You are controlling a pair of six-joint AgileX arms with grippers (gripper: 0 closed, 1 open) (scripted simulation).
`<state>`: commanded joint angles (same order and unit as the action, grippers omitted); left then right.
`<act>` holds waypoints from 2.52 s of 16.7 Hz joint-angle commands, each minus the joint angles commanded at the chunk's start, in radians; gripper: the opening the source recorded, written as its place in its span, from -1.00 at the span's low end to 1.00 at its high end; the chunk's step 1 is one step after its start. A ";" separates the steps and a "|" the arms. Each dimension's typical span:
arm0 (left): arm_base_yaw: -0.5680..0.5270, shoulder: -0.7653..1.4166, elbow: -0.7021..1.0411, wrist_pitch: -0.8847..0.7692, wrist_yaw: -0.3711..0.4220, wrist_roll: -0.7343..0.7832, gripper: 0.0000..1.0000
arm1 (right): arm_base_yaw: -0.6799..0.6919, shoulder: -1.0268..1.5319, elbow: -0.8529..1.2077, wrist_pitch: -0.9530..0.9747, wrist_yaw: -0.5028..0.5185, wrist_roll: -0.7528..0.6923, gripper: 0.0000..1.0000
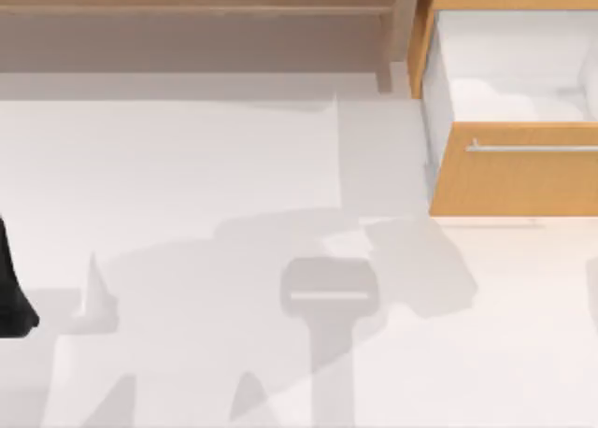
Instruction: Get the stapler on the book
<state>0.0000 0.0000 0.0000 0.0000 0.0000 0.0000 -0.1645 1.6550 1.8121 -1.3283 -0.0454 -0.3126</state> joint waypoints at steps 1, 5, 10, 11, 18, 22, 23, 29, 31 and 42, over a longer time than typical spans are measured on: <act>0.000 0.000 0.000 0.000 0.000 0.000 1.00 | -0.029 -0.045 -0.062 0.008 0.000 -0.012 -1.00; 0.000 0.000 0.000 0.000 0.000 0.000 1.00 | -0.128 -0.136 -0.396 0.111 0.000 -0.047 -1.00; 0.000 0.000 0.000 0.000 0.000 0.000 1.00 | -0.204 -0.179 -0.777 0.318 0.002 -0.063 -1.00; 0.000 0.000 0.000 0.000 0.000 0.000 1.00 | -0.213 -0.181 -0.824 0.354 0.002 -0.063 -1.00; 0.000 0.000 0.000 0.000 0.000 0.000 1.00 | -0.231 -0.188 -0.909 0.427 0.003 -0.063 -1.00; 0.000 0.000 0.000 0.000 0.000 0.000 1.00 | -0.225 -0.167 -0.936 0.464 0.002 -0.060 -1.00; 0.000 0.000 0.000 0.000 0.000 0.000 1.00 | -0.225 -0.159 -0.946 0.493 0.003 -0.059 -1.00; 0.000 0.000 0.000 0.000 0.000 0.000 1.00 | -0.226 -0.131 -0.985 0.560 0.003 -0.057 -1.00; 0.000 0.000 0.000 0.000 0.000 0.000 1.00 | -0.226 -0.131 -0.985 0.560 0.003 -0.057 -0.85; 0.000 0.000 0.000 0.000 0.000 0.000 1.00 | -0.226 -0.131 -0.985 0.560 0.003 -0.057 0.81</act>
<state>0.0000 0.0000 0.0000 0.0000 0.0000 0.0000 -0.3902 1.5236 0.8271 -0.7684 -0.0422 -0.3700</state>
